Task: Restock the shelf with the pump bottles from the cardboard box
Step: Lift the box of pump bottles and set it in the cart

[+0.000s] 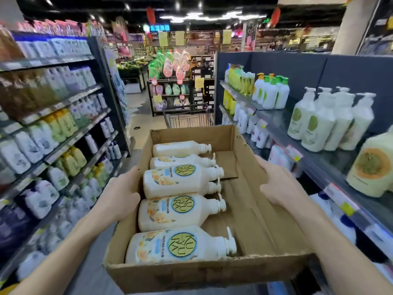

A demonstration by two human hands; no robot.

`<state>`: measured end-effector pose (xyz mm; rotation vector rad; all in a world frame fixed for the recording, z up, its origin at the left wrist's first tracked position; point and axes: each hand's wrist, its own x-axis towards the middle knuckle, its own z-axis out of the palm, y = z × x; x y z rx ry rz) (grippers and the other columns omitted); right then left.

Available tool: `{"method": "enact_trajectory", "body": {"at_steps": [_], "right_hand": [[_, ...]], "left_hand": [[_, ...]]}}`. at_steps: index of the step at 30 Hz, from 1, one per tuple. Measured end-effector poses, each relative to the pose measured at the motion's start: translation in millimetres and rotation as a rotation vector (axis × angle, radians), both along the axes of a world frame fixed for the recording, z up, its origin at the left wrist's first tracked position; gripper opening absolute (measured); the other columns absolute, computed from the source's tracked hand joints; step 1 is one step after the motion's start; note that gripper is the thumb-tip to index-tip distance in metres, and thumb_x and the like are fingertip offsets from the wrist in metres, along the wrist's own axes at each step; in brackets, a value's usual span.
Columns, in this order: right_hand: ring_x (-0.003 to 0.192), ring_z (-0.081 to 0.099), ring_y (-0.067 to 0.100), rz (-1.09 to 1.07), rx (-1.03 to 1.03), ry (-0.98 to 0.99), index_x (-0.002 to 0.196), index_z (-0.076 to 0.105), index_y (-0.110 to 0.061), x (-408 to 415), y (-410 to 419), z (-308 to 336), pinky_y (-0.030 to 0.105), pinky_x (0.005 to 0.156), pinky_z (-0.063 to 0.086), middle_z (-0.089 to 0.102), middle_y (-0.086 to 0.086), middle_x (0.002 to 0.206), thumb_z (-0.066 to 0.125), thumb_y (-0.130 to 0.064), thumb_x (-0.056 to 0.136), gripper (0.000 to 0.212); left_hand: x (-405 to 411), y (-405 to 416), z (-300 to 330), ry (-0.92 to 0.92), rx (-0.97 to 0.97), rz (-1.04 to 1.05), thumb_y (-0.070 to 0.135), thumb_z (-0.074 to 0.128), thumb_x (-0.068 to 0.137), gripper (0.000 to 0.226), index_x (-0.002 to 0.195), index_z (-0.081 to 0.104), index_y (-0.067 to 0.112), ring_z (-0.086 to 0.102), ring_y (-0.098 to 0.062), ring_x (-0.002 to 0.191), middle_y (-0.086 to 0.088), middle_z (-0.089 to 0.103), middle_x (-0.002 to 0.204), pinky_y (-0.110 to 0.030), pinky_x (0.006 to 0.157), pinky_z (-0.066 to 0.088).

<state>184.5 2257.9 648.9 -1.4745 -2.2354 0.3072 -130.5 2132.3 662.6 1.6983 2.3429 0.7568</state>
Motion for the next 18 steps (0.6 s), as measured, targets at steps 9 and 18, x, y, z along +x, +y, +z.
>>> {"method": "enact_trajectory", "body": {"at_steps": [9,18], "right_hand": [[0.077,0.055,0.037,-0.043,0.036,0.016,0.147,0.032,-0.047,-90,282,-17,0.034,0.052,0.042,0.061,0.007,0.077,0.042,0.004,0.068,0.094],[0.052,0.046,0.027,-0.02,0.021,0.024,0.141,0.028,-0.054,-158,544,-18,0.028,0.042,0.025,0.056,0.011,0.067,0.043,0.008,0.075,0.091]], "left_hand": [[-94,289,-18,-0.015,0.029,-0.016,-0.004,0.053,0.079,0.06,0.136,0.045,0.011,0.054,-0.037,0.118,-0.016,0.062,0.126,-0.036,0.083,0.045],[-168,554,-18,-0.029,0.038,-0.038,-0.009,0.053,0.078,0.06,0.136,0.045,0.005,0.052,-0.038,0.121,-0.021,0.059,0.129,-0.038,0.092,0.043]]}}
